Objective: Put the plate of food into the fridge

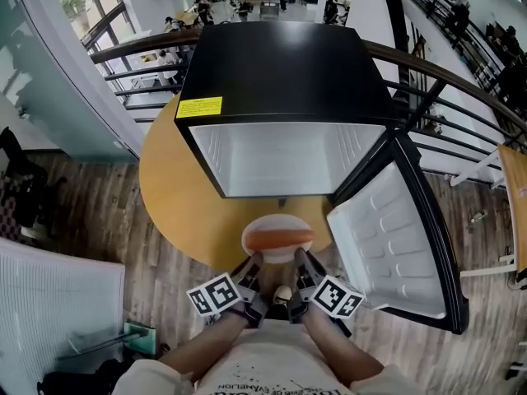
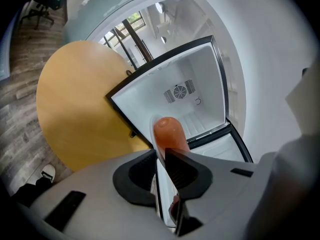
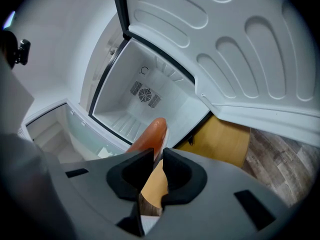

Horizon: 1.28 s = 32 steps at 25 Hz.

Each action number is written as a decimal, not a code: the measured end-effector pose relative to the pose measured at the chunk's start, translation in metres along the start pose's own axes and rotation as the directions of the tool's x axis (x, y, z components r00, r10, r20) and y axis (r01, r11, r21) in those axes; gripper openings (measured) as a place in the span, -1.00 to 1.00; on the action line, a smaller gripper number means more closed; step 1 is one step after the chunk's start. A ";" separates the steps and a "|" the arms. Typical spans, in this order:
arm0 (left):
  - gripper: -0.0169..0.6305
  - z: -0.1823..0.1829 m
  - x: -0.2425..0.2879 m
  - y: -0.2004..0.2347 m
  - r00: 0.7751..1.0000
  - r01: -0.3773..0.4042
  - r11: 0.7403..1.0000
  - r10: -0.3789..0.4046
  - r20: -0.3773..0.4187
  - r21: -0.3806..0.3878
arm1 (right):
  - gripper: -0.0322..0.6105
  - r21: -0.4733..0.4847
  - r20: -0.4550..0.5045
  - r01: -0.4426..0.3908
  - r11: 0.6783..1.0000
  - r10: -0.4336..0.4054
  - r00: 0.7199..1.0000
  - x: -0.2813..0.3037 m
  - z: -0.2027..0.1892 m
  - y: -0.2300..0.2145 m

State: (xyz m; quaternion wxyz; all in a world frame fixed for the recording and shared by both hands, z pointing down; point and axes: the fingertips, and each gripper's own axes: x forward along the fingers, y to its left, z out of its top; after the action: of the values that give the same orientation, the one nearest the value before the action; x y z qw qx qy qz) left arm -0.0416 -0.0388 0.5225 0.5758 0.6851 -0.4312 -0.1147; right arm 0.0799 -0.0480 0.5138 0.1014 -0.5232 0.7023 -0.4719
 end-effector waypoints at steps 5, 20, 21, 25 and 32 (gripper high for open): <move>-0.74 0.017 0.014 0.006 1.000 -0.004 1.000 0.004 -0.001 -0.004 | -0.68 0.009 0.003 0.000 1.000 0.000 1.000 0.022 0.006 0.000; -0.74 0.052 0.068 0.031 1.000 -0.008 0.999 0.008 0.012 -0.040 | -0.68 -0.002 0.021 0.034 0.999 -0.034 0.999 0.083 0.025 -0.021; -0.74 0.055 0.070 0.032 1.000 -0.009 0.999 0.010 0.016 -0.044 | -0.68 -0.001 0.022 0.035 0.999 -0.035 0.999 0.087 0.026 -0.021; -0.74 0.066 0.083 0.039 1.000 -0.012 0.999 0.014 0.026 -0.052 | -0.68 -0.001 0.025 0.032 0.999 -0.032 0.999 0.105 0.031 -0.024; -0.74 0.086 0.106 0.050 0.999 -0.026 0.999 0.028 0.044 -0.042 | -0.68 0.017 0.024 0.034 0.999 -0.034 0.999 0.137 0.038 -0.033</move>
State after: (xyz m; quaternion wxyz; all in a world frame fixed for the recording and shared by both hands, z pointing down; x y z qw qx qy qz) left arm -0.0571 -0.1733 0.5765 0.5815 0.6645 -0.4508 -0.1307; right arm 0.0660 -0.1835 0.5676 0.1063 -0.5401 0.6880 -0.4729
